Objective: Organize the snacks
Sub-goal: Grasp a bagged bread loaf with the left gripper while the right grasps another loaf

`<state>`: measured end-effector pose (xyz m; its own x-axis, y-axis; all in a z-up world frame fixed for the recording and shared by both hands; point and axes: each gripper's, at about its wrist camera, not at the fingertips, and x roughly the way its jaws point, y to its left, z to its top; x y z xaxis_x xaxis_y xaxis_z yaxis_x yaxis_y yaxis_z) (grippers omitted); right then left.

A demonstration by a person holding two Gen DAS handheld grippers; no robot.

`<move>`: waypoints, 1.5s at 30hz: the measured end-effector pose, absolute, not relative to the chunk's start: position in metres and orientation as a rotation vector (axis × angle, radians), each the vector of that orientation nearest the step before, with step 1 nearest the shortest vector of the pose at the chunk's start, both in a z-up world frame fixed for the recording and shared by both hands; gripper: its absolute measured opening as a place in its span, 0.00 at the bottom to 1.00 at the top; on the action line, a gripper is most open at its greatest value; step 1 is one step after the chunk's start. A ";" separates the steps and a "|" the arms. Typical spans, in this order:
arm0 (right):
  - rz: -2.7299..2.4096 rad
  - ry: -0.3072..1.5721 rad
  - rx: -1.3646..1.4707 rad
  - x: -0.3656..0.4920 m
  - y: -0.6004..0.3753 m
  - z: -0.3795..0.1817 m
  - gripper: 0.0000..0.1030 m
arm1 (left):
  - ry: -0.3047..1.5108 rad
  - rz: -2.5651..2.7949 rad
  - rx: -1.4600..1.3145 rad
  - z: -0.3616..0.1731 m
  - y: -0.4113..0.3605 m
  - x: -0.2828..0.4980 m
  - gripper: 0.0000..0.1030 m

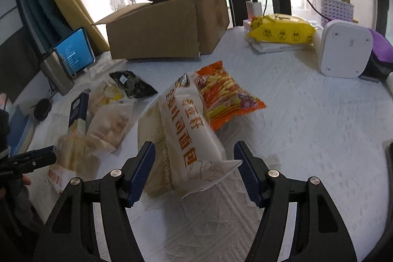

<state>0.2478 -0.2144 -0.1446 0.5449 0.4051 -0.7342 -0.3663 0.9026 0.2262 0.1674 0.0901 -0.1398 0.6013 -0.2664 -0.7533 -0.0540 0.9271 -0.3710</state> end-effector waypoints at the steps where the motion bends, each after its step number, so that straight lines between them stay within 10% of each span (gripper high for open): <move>1: 0.466 0.889 0.051 0.248 -0.213 -0.146 0.68 | 0.932 -0.130 -0.386 -0.143 0.090 0.167 0.80; 12: 0.547 0.896 0.061 0.241 -0.203 -0.148 0.46 | 0.926 -0.169 -0.399 -0.147 0.076 0.164 0.79; 16: 0.579 0.871 0.047 0.234 -0.199 -0.141 0.37 | 0.935 -0.235 -0.407 -0.145 0.061 0.160 0.47; 23: 0.615 0.823 0.016 0.225 -0.190 -0.121 0.27 | 0.875 -0.288 -0.341 -0.122 0.041 0.152 0.31; 45: 0.587 0.714 0.017 0.223 -0.204 -0.076 0.22 | 0.737 -0.298 -0.237 -0.069 0.036 0.154 0.21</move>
<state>0.2233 -0.2044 -0.0759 0.6027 0.5123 -0.6119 -0.5009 0.8397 0.2096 0.1542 0.0355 -0.0693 0.7016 -0.3473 -0.6222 0.1820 0.9316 -0.3147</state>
